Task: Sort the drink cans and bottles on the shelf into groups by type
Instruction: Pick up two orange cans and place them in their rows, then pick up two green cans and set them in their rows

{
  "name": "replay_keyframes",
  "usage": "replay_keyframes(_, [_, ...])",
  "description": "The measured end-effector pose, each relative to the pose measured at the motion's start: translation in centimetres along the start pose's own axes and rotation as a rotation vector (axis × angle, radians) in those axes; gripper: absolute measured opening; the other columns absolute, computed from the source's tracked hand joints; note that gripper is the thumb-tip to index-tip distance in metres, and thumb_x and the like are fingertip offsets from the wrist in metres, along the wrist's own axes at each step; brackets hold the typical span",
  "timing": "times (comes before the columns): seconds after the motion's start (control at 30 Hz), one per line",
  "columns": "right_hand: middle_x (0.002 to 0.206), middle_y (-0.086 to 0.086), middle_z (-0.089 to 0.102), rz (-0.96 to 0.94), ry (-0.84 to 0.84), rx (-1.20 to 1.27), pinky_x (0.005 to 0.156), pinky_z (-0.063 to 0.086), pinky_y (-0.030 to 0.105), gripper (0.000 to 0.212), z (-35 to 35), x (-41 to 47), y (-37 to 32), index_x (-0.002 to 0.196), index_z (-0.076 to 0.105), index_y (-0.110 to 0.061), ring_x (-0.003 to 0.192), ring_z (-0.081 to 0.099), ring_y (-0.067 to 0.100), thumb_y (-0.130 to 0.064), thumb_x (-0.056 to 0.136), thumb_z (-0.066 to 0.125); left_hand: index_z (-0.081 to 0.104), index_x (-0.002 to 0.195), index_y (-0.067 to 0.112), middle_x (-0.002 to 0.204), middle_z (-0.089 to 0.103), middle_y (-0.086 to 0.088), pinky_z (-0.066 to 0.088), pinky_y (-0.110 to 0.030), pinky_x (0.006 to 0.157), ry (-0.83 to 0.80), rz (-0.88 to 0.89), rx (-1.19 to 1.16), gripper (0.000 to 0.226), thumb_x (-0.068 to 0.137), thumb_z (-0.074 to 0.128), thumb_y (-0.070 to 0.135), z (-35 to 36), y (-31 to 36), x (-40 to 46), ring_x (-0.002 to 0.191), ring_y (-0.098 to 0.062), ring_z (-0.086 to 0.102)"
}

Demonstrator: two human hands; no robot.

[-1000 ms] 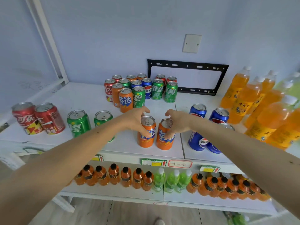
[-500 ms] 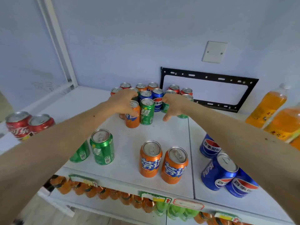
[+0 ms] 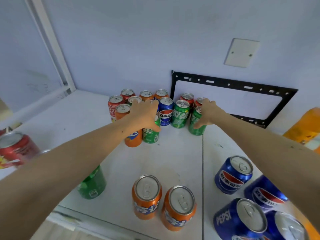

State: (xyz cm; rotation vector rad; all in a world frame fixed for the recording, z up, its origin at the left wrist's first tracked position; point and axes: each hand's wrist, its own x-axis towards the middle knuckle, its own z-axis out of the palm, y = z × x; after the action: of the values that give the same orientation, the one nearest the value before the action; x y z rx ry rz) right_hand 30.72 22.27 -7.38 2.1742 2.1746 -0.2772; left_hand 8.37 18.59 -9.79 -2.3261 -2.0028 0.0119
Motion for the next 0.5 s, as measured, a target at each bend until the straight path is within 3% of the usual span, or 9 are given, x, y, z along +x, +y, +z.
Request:
replay_keyframes(0.17, [0.134,0.016,0.039,0.045,0.054,0.001,0.092,0.047,0.045,0.12,1.3,1.5,-0.1,0.144,0.02,0.002,0.122,0.049,0.036,-0.046,0.058,0.088,0.042,0.123,0.012,0.111,0.053,-0.007,0.045,-0.034,0.064,-0.051,0.011,-0.093,0.092,0.055,0.086,0.056,-0.6,0.2,-0.2,0.089,-0.022,0.054])
replay_keyframes(0.27, [0.13,0.014,0.041,0.072,0.082,-0.001,0.086,0.049,0.042,0.113,1.5,1.6,-0.4,0.141,0.028,-0.001,0.118,0.052,0.034,-0.05,0.058,0.087,0.049,0.118,0.009,0.11,0.049,-0.008,0.044,-0.029,0.065,-0.125,0.035,-0.127,0.087,0.054,0.089,0.052,-1.1,0.5,-0.6,0.086,-0.018,0.049])
replay_keyframes(0.37, [0.122,0.014,0.04,0.075,0.034,0.015,0.08,0.053,0.036,0.086,1.2,1.8,-0.1,0.128,0.047,-0.006,0.105,0.056,0.031,-0.05,0.064,0.084,0.056,0.112,0.006,0.11,0.049,-0.01,0.046,-0.027,0.065,-0.156,0.025,-0.14,0.076,0.059,0.087,0.05,-1.2,0.8,-1.0,0.085,-0.016,0.046])
replay_keyframes(0.5, [0.108,0.012,0.047,0.029,-0.03,-0.019,0.077,0.059,0.038,0.076,0.3,1.1,-0.6,0.117,0.053,-0.005,0.089,0.061,0.028,-0.045,0.062,0.086,0.061,0.096,0.007,0.1,0.058,-0.008,0.053,-0.032,0.064,-0.117,-0.013,-0.265,0.062,0.057,0.087,0.046,-1.4,-0.5,-1.9,0.08,-0.018,0.055])
